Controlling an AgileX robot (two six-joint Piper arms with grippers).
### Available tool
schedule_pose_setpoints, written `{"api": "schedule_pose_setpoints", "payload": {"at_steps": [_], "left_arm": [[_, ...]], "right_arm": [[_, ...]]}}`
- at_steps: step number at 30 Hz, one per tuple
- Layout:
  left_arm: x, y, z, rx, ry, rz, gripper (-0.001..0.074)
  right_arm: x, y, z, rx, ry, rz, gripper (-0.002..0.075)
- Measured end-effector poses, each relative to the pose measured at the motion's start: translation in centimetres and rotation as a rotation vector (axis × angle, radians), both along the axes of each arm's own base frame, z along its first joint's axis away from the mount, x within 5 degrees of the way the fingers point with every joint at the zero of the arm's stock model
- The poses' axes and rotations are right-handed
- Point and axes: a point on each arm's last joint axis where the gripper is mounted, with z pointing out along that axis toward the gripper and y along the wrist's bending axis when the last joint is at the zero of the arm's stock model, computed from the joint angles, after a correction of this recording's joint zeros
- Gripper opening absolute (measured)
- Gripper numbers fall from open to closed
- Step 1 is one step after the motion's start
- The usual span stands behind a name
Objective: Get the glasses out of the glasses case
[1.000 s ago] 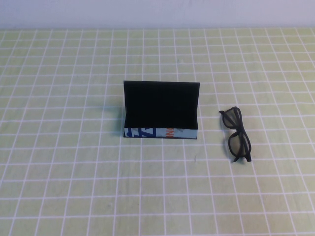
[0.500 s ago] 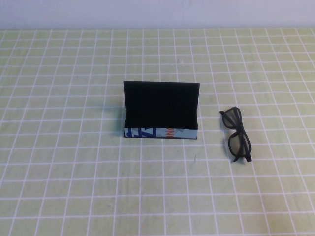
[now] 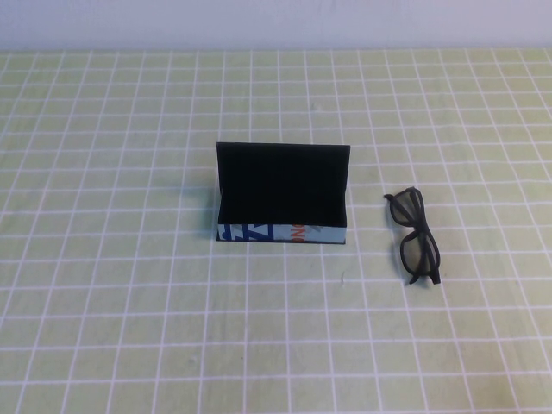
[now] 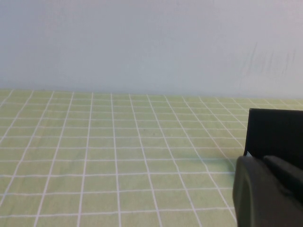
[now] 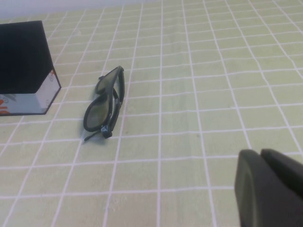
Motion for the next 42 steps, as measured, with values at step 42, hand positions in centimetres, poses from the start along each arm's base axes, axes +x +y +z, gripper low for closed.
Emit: {"api": "schedule_pose_setpoints", "payload": {"at_steps": [42], "left_arm": [[-0.7, -0.1, -2.9, 0.218, 0.261, -0.051, -0.0004]], "right_arm": [[0.0, 0.0, 0.0, 0.008, 0.004, 0.003, -0.0018]]}}
